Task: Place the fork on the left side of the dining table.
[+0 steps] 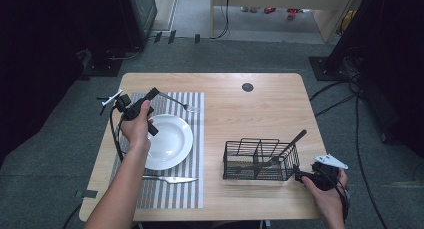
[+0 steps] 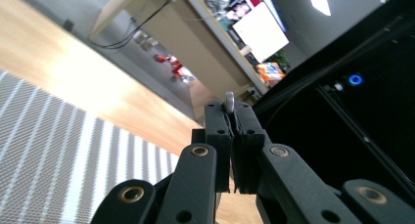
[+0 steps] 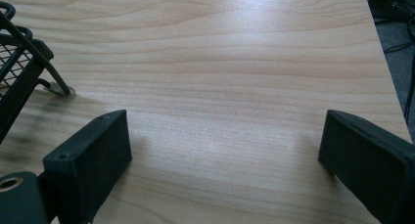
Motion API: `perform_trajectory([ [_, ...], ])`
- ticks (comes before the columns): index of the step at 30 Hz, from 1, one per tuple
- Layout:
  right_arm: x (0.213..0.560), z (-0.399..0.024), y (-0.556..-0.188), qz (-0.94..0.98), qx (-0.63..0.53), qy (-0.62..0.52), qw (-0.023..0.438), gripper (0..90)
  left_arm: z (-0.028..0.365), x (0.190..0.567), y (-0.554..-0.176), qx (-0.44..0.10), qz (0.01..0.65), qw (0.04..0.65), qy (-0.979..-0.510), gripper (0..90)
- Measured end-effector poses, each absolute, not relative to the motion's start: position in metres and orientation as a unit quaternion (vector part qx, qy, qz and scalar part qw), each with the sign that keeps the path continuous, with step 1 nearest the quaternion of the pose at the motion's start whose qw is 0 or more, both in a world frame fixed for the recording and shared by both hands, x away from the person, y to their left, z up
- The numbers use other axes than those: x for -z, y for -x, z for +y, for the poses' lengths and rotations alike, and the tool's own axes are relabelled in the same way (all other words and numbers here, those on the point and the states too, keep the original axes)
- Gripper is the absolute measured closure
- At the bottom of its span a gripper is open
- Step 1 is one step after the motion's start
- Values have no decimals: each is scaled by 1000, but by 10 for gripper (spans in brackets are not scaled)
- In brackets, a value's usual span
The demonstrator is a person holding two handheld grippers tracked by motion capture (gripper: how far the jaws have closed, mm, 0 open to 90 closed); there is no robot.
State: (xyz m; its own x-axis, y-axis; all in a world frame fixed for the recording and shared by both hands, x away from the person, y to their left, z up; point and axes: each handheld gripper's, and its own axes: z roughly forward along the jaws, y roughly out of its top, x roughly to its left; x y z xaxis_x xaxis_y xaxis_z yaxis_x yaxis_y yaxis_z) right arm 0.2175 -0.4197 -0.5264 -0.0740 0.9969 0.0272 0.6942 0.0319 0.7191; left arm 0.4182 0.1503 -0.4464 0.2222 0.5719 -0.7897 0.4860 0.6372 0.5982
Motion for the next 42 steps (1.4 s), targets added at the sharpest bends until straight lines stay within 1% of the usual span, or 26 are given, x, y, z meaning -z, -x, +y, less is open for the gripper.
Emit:
perform_trajectory([
  [1,526,-420,-218,671,-295,-630,257,48,152,453,-422,-31,632,655,-413,889],
  [2,526,-420,-218,671,-295,-630,257,48,152,453,-422,-31,632,655,-413,888],
  [3,526,-420,-218,671,-295,-630,257,48,155,458,-425,-26,640,658,-397,888],
  [6,526,-420,-218,671,-295,-630,257,48,159,466,-430,-21,655,657,-372,888],
  [11,526,-420,-218,671,-295,-630,257,48,164,481,-439,-15,683,639,-355,887],
  [15,526,-420,-218,671,-295,-630,257,48,165,489,-444,-35,695,626,-352,881],
  [22,526,-420,-218,671,-295,-630,257,48,170,502,-449,-28,715,612,-336,881],
  [27,526,-420,-218,671,-295,-630,257,48,169,503,-450,-50,720,600,-345,854],
  [28,526,-420,-218,671,-295,-630,257,49,169,504,-450,-53,720,600,-346,795],
  [29,526,-420,-218,671,-295,-630,257,49,170,504,-451,-50,721,597,-349,795],
  [30,526,-420,-218,671,-295,-630,257,48,170,505,-451,-57,724,588,-357,754],
  [33,526,-420,-218,671,-295,-630,257,49,171,506,-454,-71,730,557,-390,702],
  [34,526,-420,-218,671,-295,-630,257,48,172,507,-454,-72,732,550,-396,666],
  [35,526,-420,-218,671,-295,-630,257,48,172,507,-455,-80,733,544,-401,666],
  [36,526,-420,-218,671,-295,-630,257,48,172,508,-456,-79,737,539,-401,623],
  [38,526,-420,-218,671,-295,-630,257,49,172,509,-457,-75,738,536,-403,599],
  [39,526,-420,-218,671,-295,-630,257,49,172,509,-458,-76,738,531,-410,549],
  [40,526,-420,-218,671,-295,-630,257,49,172,509,-459,-77,739,525,-416,549],
  [41,526,-420,-218,671,-295,-630,257,48,172,509,-460,-82,739,515,-426,520],
  [42,526,-420,-218,671,-295,-630,257,48,170,509,-462,-95,738,502,-440,430],
])
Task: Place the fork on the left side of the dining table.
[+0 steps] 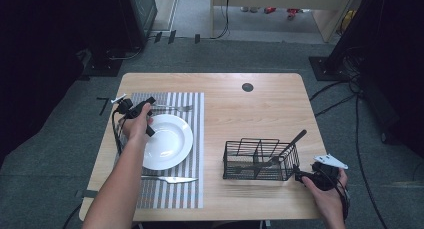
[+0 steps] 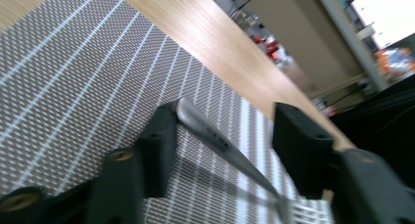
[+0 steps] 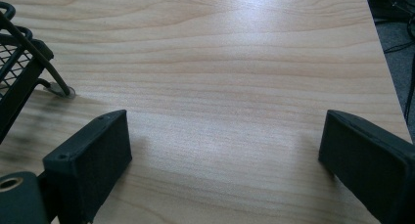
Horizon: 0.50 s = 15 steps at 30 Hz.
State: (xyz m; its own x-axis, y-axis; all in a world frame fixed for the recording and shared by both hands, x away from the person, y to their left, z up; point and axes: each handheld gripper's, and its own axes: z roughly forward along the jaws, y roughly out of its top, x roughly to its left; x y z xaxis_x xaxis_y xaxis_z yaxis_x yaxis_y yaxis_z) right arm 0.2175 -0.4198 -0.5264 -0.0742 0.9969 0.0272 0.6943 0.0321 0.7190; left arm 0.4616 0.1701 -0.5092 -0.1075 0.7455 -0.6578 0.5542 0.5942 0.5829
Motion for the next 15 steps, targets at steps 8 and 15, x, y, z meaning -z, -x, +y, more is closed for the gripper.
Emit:
perform_trajectory([
  [8,526,-420,-218,671,-295,-630,257,48,169,510,-469,-98,759,460,-452,259],
  [15,526,-420,-218,671,-295,-630,257,49,169,505,-473,-109,758,439,-471,188],
])
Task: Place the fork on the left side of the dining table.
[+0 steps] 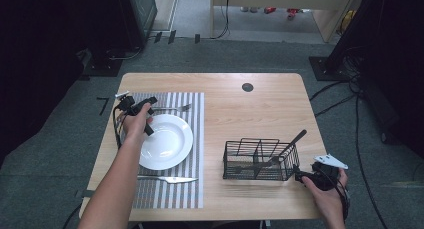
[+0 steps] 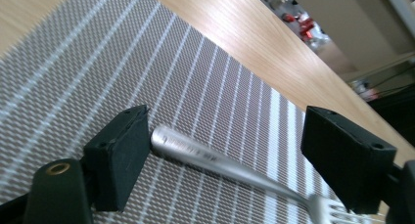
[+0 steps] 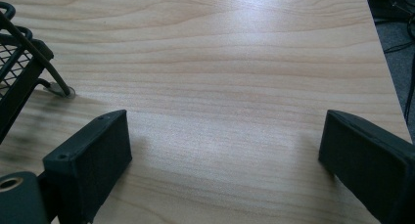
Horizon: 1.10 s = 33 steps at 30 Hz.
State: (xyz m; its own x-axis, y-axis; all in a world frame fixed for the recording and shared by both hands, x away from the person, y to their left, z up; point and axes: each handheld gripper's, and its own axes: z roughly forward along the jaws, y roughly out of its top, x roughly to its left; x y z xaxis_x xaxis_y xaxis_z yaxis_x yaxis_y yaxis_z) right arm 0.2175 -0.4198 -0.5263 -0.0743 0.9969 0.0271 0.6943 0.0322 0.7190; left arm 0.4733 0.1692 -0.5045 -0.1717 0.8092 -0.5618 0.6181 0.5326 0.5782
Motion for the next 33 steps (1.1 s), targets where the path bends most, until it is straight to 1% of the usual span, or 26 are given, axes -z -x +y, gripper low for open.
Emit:
perform_trajectory([
  [5,526,-420,-218,671,-295,-630,257,48,173,498,-476,-127,755,427,-481,186],
  [11,526,-420,-218,671,-295,-630,257,49,180,488,-471,-156,748,417,-493,180],
  [14,526,-420,-218,671,-295,-630,257,49,181,483,-466,-165,734,409,-516,166],
  [23,526,-419,-217,670,-295,-631,256,49,177,468,-450,-193,702,386,-566,166],
  [28,526,-420,-217,670,-295,-631,257,49,174,460,-438,-190,688,407,-570,149],
  [31,526,-419,-217,670,-295,-631,256,50,171,457,-431,-194,675,408,-583,144],
  [33,526,-419,-217,670,-295,-632,257,49,169,453,-426,-206,664,404,-594,144],
])
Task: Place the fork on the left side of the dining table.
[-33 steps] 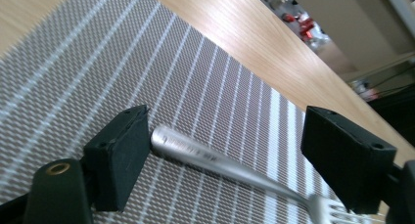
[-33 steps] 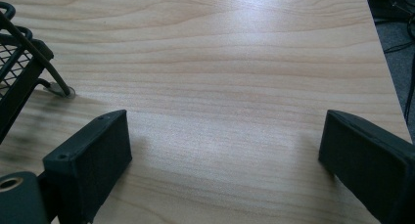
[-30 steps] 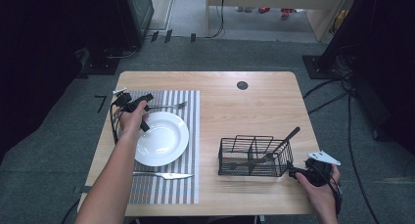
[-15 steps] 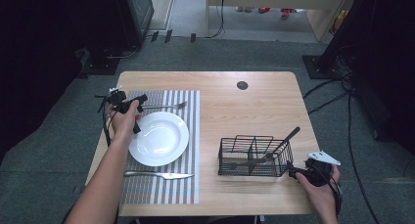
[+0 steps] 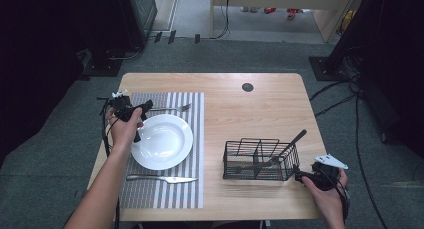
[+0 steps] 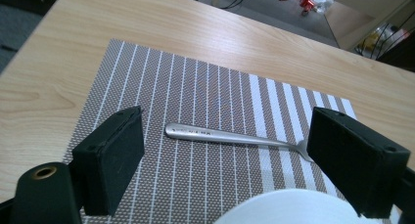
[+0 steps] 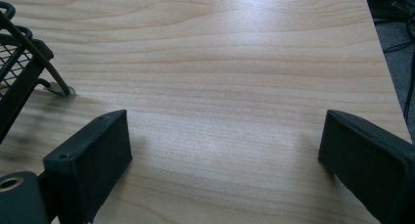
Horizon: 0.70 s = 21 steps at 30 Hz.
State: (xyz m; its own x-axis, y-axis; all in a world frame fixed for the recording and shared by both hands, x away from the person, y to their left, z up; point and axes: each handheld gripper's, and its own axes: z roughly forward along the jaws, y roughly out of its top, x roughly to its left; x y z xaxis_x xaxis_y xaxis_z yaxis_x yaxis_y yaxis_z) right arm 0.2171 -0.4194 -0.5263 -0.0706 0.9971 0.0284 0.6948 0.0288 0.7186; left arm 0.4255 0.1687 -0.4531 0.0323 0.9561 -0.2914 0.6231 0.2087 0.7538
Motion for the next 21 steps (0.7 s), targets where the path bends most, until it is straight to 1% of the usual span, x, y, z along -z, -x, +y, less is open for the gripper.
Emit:
perform_trajectory([
  [7,526,-419,-217,670,-294,-632,257,50,163,444,-409,-216,638,401,-620,139],
  [21,526,-419,-217,670,-294,-632,257,49,158,433,-374,-218,604,418,-643,139],
])
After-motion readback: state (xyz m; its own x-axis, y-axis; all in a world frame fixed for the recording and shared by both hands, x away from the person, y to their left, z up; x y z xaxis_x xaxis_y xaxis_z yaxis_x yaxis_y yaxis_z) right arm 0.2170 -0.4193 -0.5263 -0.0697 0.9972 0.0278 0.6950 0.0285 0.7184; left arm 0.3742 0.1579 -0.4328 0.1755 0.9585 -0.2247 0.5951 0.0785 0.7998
